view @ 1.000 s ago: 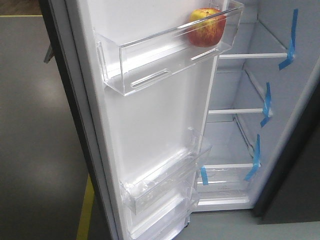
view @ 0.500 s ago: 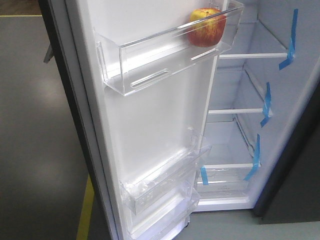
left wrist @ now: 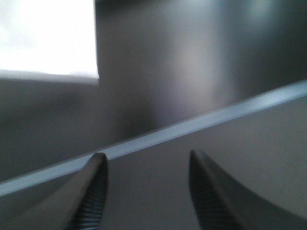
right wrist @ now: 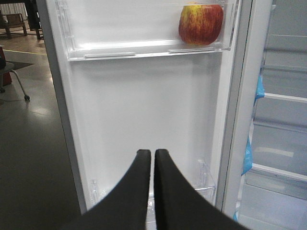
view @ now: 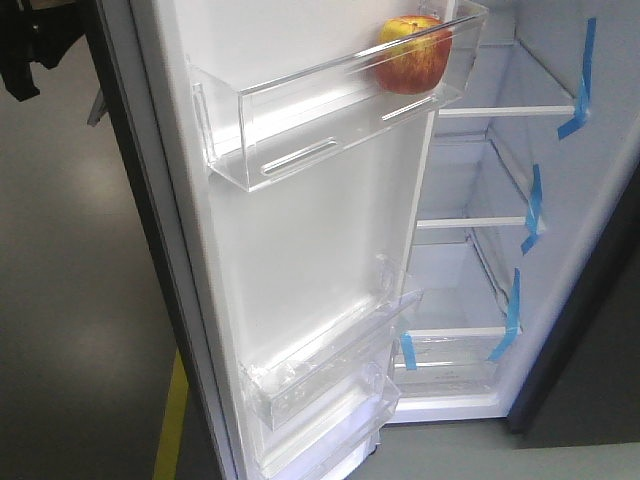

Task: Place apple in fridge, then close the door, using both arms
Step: 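Bring the left gripper to the outer edge of the refrigerator door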

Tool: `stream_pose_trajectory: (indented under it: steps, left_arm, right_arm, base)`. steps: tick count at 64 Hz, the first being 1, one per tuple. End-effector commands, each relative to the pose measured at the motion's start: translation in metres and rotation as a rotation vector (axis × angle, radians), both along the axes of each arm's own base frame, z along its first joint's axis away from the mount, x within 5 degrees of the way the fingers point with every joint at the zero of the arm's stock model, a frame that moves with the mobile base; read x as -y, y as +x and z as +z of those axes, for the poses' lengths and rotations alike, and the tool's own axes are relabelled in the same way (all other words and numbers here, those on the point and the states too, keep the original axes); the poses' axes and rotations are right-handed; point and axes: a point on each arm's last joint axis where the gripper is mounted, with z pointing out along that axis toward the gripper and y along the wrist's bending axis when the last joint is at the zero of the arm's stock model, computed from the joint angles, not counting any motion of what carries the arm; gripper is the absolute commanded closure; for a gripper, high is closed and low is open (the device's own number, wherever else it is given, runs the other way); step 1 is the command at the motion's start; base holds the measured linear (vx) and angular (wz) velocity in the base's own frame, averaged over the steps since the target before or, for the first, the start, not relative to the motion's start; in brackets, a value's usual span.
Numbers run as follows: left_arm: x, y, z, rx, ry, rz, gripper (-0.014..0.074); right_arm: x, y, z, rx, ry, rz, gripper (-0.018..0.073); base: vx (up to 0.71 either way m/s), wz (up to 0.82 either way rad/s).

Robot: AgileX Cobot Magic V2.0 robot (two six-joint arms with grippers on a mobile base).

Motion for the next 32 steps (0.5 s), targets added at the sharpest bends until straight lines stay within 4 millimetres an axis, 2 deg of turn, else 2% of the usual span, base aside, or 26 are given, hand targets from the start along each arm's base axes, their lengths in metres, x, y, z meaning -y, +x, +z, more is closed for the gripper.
stream_pose_trajectory:
  steps: [1, 9, 32]
  left_arm:
    - [0.007, -0.012, 0.027, 0.087, -0.090, -0.080, 0.0201]
    - [0.014, -0.011, 0.023, 0.077, -0.094, -0.127, 0.0201]
    - [0.061, -0.021, 0.018, 0.102, -0.078, -0.334, 0.0202]
  right_arm:
    - [0.002, 0.002, 0.013, 0.065, 0.056, -0.037, 0.0536]
    - [0.003, 0.002, 0.014, 0.070, 0.063, -0.039, 0.0536]
    - [0.002, 0.002, 0.014, 0.068, 0.081, -0.030, 0.0534]
  base:
    - [0.00, 0.00]
    - [0.00, 0.00]
    - [0.00, 0.00]
